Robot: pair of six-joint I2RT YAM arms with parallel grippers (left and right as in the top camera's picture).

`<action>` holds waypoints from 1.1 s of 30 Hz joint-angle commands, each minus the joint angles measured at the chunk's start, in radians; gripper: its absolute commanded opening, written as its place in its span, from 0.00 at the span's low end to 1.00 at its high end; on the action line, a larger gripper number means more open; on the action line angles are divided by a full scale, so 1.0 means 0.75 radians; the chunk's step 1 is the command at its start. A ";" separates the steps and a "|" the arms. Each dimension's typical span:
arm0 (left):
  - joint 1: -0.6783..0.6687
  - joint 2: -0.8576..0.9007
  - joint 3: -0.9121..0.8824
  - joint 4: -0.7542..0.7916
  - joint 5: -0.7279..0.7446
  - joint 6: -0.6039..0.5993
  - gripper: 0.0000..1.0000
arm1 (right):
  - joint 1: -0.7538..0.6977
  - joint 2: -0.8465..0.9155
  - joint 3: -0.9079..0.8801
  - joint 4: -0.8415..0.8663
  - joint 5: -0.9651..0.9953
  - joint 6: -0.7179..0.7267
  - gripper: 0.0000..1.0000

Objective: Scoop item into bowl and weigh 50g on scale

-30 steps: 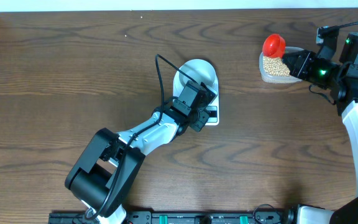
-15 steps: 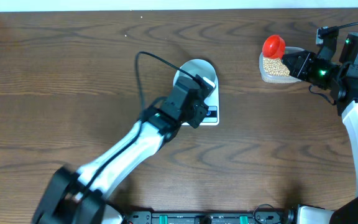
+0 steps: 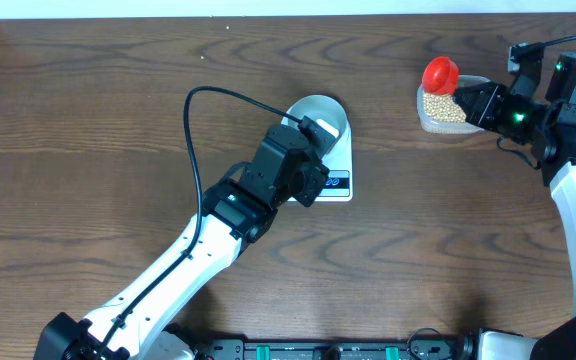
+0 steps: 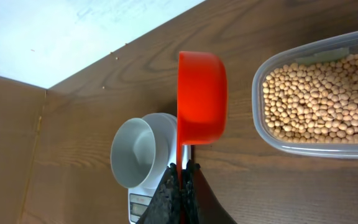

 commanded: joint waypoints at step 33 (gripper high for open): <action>0.001 0.145 0.001 -0.130 -0.071 0.033 0.07 | 0.013 -0.011 0.025 -0.057 0.103 -0.074 0.01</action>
